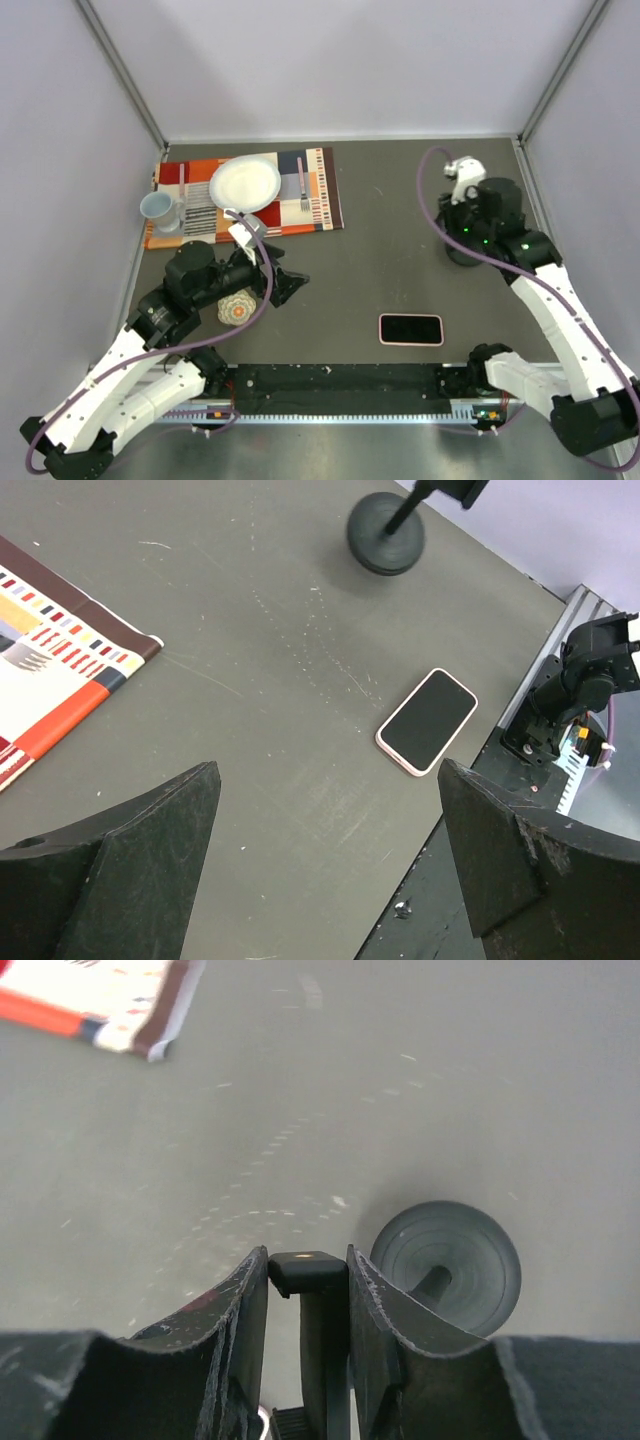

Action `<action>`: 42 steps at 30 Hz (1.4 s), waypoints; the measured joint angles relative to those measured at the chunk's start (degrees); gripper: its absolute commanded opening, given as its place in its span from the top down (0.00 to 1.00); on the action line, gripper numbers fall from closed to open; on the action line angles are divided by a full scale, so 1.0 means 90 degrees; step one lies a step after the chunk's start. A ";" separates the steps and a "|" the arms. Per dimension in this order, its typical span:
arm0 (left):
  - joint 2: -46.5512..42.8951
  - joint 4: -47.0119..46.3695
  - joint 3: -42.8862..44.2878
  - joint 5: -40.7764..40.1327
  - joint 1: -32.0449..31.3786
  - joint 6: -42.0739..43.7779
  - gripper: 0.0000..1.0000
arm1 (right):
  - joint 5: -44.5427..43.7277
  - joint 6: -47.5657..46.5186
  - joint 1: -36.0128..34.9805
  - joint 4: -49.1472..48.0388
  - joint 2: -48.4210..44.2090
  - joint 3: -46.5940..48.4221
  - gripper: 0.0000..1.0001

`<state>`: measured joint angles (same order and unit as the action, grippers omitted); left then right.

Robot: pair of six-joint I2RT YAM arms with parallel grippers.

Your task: Place the phone on the phone stand

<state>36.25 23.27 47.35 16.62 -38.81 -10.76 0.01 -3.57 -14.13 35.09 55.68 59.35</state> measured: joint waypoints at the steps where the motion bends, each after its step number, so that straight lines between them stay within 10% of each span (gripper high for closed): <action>1: 0.0002 0.0000 -0.0002 -0.0002 0.0005 0.0000 0.05 | 0.0185 -0.0175 -0.0289 -0.0063 0.0073 0.0024 1.00; 22: 0.0121 0.0034 -0.0029 -0.0148 0.0015 0.0000 0.05 | 0.4369 -0.1445 -0.2254 0.0794 0.2747 0.1518 1.00; 25: 0.0211 0.0036 -0.0029 -0.0170 0.0015 -0.0002 0.06 | 0.4437 -0.1591 -0.2399 0.0860 0.3070 0.1729 0.64; 30: 0.0427 0.0036 -0.0029 -0.0141 0.0015 -0.0002 0.06 | 0.4056 -0.1615 -0.2635 0.0787 0.3138 0.1838 0.22; 42: 0.0646 0.0102 0.0078 0.0114 0.0015 -0.0238 0.05 | 0.0559 0.1258 -0.2756 0.0379 0.1501 0.1472 0.22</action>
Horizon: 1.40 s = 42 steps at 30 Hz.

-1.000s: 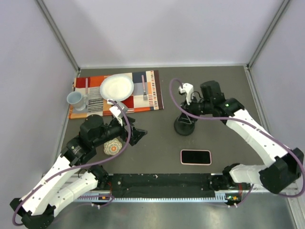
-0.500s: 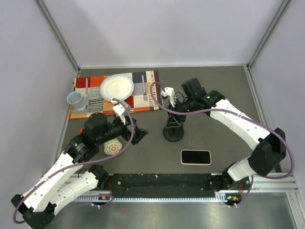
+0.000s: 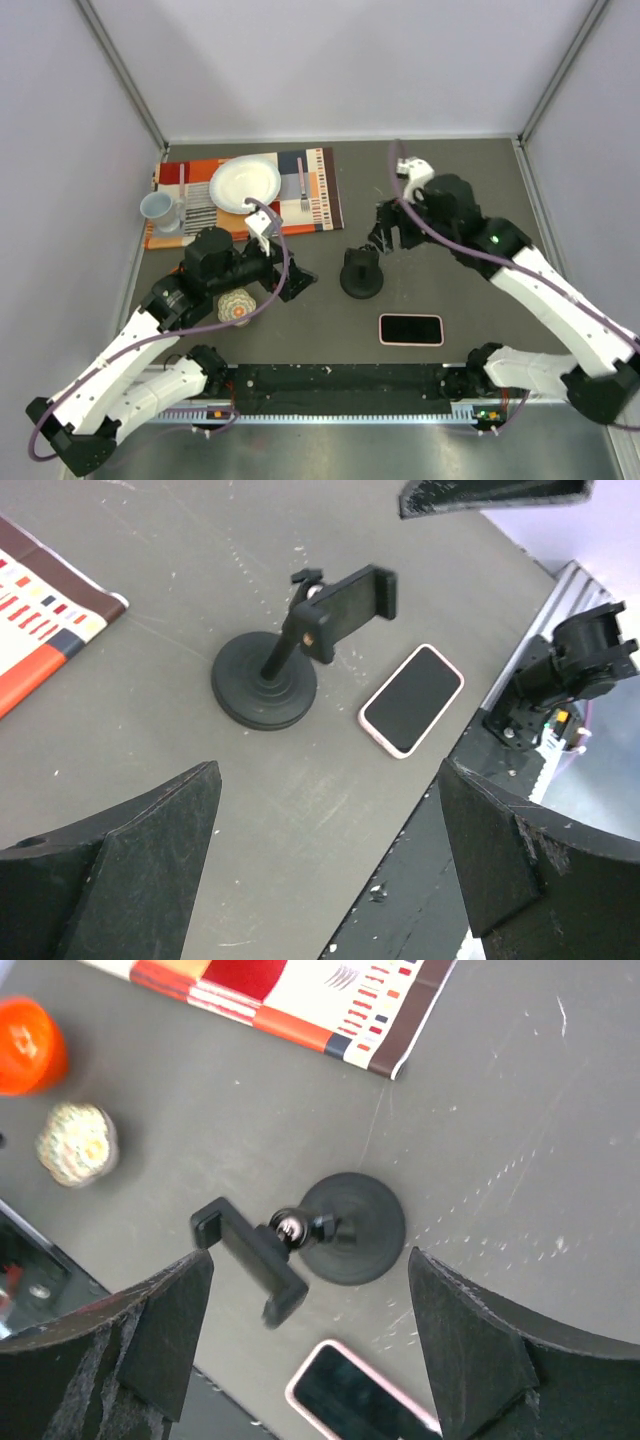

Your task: Place the phone on the phone stand

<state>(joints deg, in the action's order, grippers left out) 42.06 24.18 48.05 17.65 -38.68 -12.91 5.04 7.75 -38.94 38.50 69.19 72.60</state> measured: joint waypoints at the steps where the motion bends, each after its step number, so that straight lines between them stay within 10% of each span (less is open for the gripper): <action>1: 0.0078 0.0036 0.0121 0.0085 0.0000 -0.0063 0.05 | -0.0255 0.0432 -0.0027 -0.0085 -0.0384 -0.0204 0.22; 7: 0.0920 0.0073 0.1231 0.0471 0.0000 -0.0250 0.09 | -0.1722 0.2327 -0.0879 -0.0221 -0.1715 -0.1280 0.23; 16: 0.2242 0.0097 0.1928 0.0658 0.0000 -0.0172 0.14 | -0.3150 0.3106 -0.1996 -0.0318 -0.0583 -0.1353 0.40; 30: 0.2091 0.0170 0.1399 0.0782 0.0000 -0.0022 0.14 | -0.3504 0.3252 -0.2052 -0.0342 -0.0384 -0.1353 1.00; 42: 0.1812 0.0170 0.1348 0.0777 0.0000 0.0070 0.14 | -0.2924 0.1807 -0.1666 -0.1056 -0.0702 -0.1778 1.00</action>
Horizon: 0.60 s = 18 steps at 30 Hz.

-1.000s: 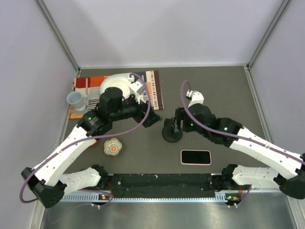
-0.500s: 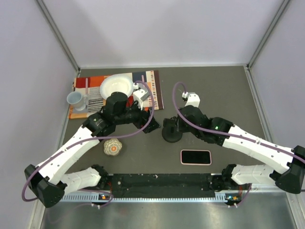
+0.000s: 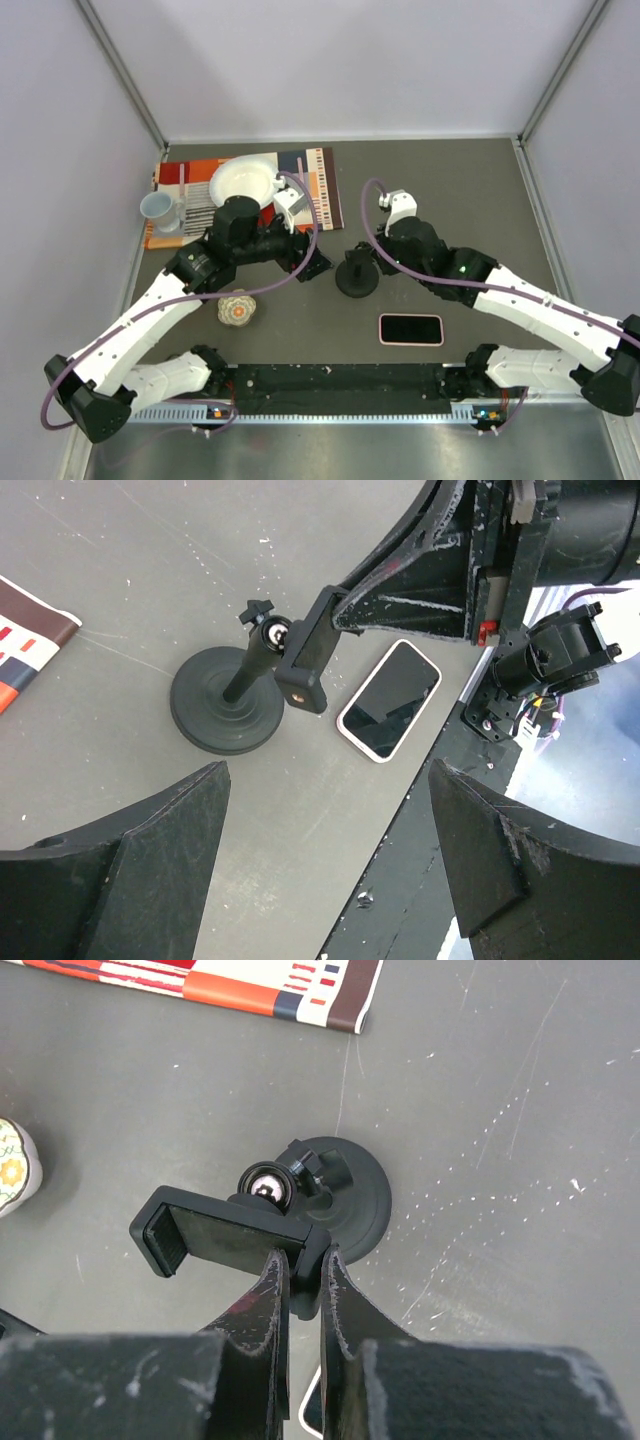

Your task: Place the phone on the phone stand

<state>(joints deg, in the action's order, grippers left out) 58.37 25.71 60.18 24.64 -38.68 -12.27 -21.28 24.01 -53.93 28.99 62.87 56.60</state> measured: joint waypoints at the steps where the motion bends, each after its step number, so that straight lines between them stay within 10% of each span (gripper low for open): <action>1: -0.0015 0.0000 -0.0002 0.0000 0.0000 0.0002 0.14 | 0.0068 -0.0063 0.0066 -0.0007 -0.0007 0.0000 1.00; 18: -0.0029 -0.0002 -0.0053 0.0002 0.0000 0.0012 0.14 | 0.0092 0.0141 0.0209 0.0007 -0.0015 0.0000 0.93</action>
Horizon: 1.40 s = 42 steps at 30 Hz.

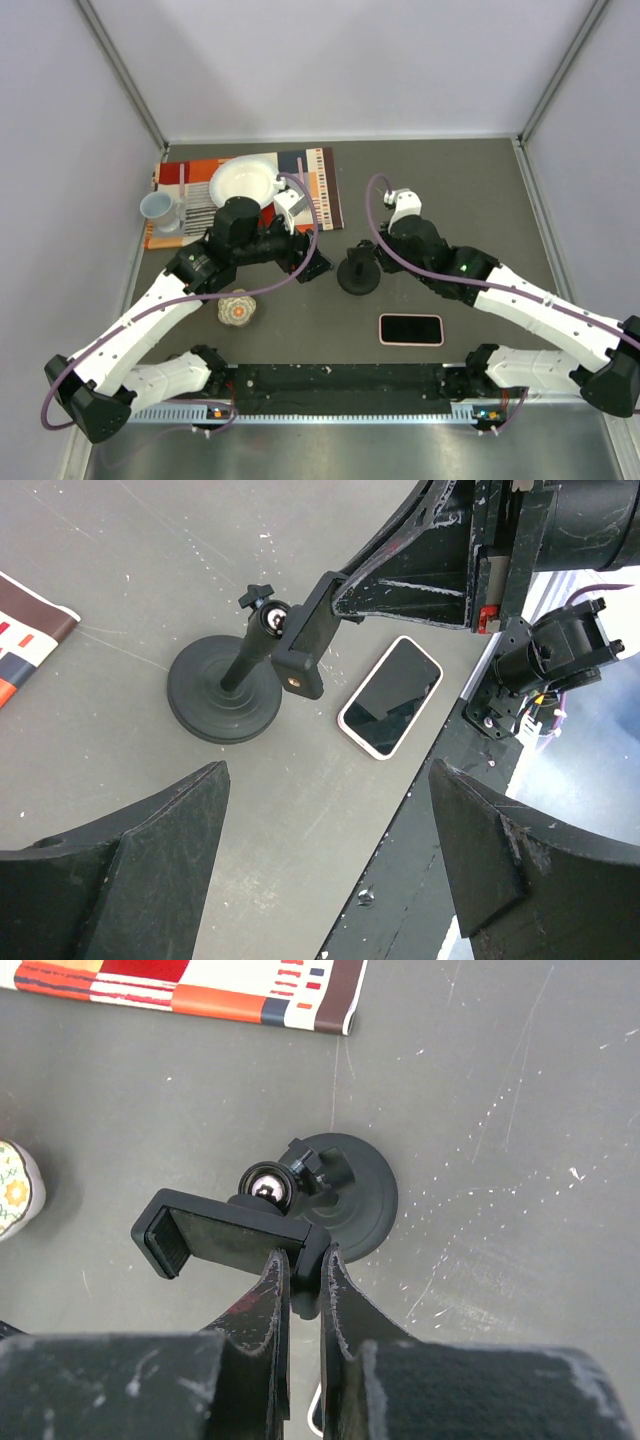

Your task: Place the phone on the phone stand

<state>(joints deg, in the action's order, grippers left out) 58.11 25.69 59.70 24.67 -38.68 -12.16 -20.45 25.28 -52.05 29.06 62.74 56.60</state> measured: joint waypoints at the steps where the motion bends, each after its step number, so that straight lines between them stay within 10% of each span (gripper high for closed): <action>1: 0.0000 0.0000 -0.0002 0.0000 0.0000 0.0000 0.14 | -0.0039 0.0085 0.0000 0.0007 0.0000 0.0000 0.76; 4: 0.0000 0.0000 -0.0005 0.0005 0.0000 0.0005 0.14 | -0.0104 0.0328 -0.0012 -0.0017 0.0000 0.0000 0.39; 8: 0.0000 0.0000 -0.0005 0.0019 0.0000 0.0005 0.14 | -0.0114 0.0590 -0.0036 -0.0044 -0.0027 0.0002 0.17; 26: -0.0097 -0.0022 -0.0034 0.0197 0.0000 0.0002 0.14 | -0.0236 0.0889 -0.0036 0.0712 -0.1396 -0.0090 0.15; 29: -0.0056 -0.0039 -0.0039 0.0250 0.0000 0.0000 0.14 | -0.0233 0.0969 -0.0036 0.0784 -0.0979 -0.0090 0.03; 42: -0.0024 -0.0056 -0.0056 0.0330 0.0000 -0.0005 0.14 | -0.1552 0.3820 0.0597 0.2106 -0.2025 -0.1061 0.01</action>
<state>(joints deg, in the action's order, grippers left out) 57.89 25.19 59.20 27.64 -38.68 -12.21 -34.41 59.66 -46.68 48.01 44.51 47.05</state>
